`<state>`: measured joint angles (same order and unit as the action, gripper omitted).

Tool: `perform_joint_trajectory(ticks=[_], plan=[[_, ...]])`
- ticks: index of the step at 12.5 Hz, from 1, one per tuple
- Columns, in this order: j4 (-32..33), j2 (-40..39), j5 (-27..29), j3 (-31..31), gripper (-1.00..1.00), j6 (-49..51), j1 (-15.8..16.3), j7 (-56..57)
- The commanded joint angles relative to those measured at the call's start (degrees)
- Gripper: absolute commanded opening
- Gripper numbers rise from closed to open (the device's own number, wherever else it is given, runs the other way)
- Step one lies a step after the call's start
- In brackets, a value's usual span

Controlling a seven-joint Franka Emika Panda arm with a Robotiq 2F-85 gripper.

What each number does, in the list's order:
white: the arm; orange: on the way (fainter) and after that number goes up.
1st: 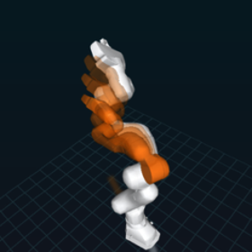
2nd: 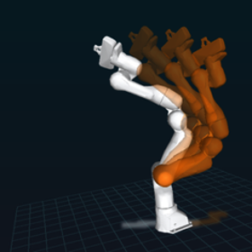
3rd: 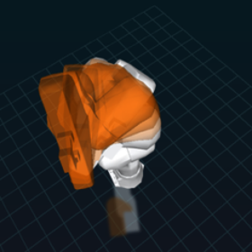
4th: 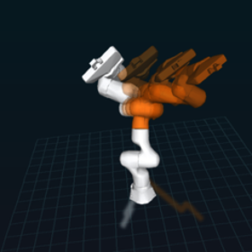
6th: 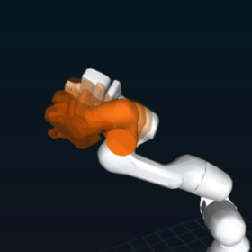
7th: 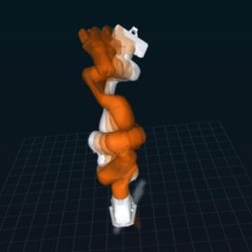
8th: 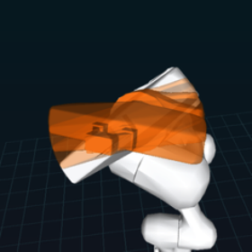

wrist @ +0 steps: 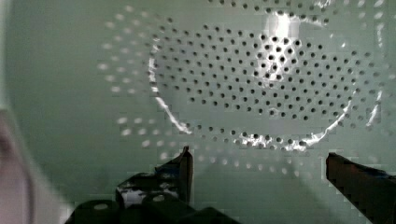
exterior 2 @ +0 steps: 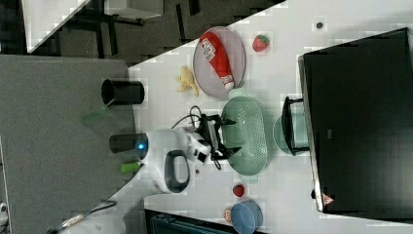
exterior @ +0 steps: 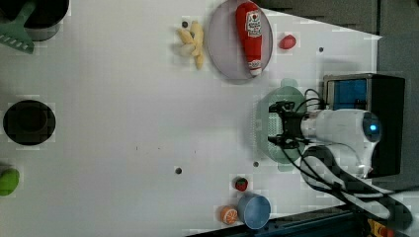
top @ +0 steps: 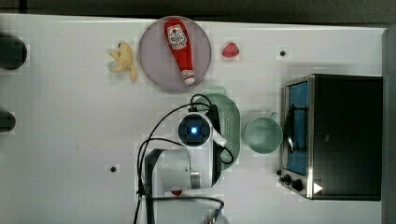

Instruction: Drag strainer right to left.

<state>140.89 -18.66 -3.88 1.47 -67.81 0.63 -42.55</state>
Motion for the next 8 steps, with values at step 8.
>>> perform_joint_trajectory(ticks=[8], plan=[[0.1,-2.5,1.2,0.7,1.00,-3.5,4.6,-7.0]])
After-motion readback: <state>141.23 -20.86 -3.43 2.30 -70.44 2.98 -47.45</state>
